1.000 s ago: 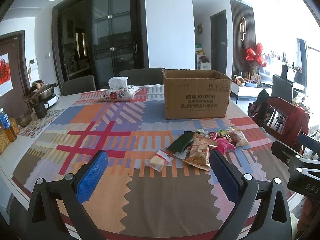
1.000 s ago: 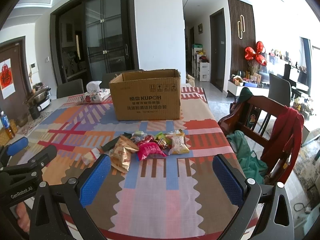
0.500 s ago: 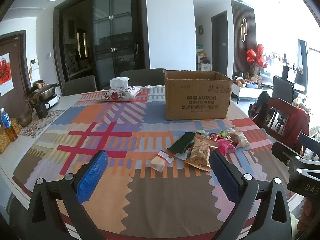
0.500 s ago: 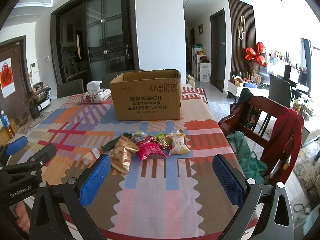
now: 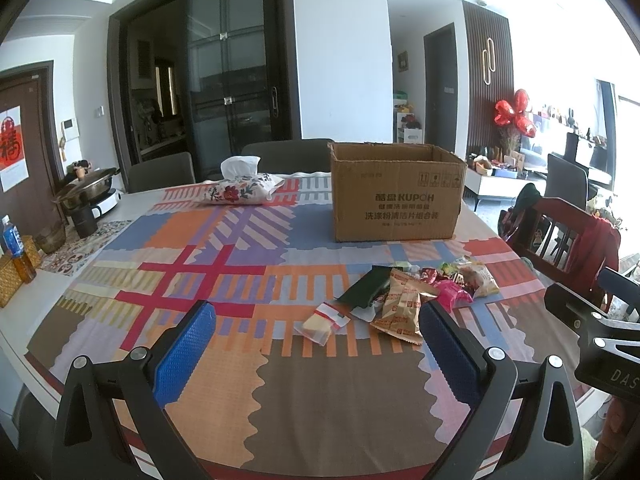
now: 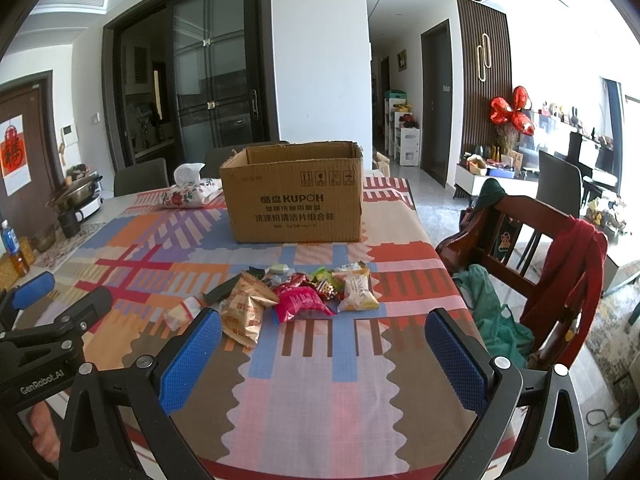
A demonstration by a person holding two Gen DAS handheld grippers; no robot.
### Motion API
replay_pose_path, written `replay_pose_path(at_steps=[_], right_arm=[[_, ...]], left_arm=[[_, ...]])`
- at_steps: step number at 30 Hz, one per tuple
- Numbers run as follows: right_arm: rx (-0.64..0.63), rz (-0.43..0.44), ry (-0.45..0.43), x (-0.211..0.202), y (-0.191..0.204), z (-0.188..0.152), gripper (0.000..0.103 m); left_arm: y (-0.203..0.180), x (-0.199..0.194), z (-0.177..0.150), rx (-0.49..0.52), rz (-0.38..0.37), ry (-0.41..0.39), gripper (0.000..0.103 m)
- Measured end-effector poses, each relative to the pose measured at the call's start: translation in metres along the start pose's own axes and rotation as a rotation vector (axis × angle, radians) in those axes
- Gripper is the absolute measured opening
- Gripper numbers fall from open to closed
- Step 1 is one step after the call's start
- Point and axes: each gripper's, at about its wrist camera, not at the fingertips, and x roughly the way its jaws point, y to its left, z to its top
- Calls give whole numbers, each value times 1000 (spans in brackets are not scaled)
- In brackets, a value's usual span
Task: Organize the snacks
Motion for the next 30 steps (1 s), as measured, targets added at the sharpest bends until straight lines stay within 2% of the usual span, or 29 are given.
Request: replay_pose_path(at_steps=[18,22,30], right_arm=[[-5,2,1,5,5,-7,103],[-11,7,12,6,4,1,103],[-68,81,58,34,25,3,103]], left_arm=[[0,0,-1,-1,-1,-2,103],[3,-1,1,-8,-5,10,103],[18,19,0,-34,-19,57,103]])
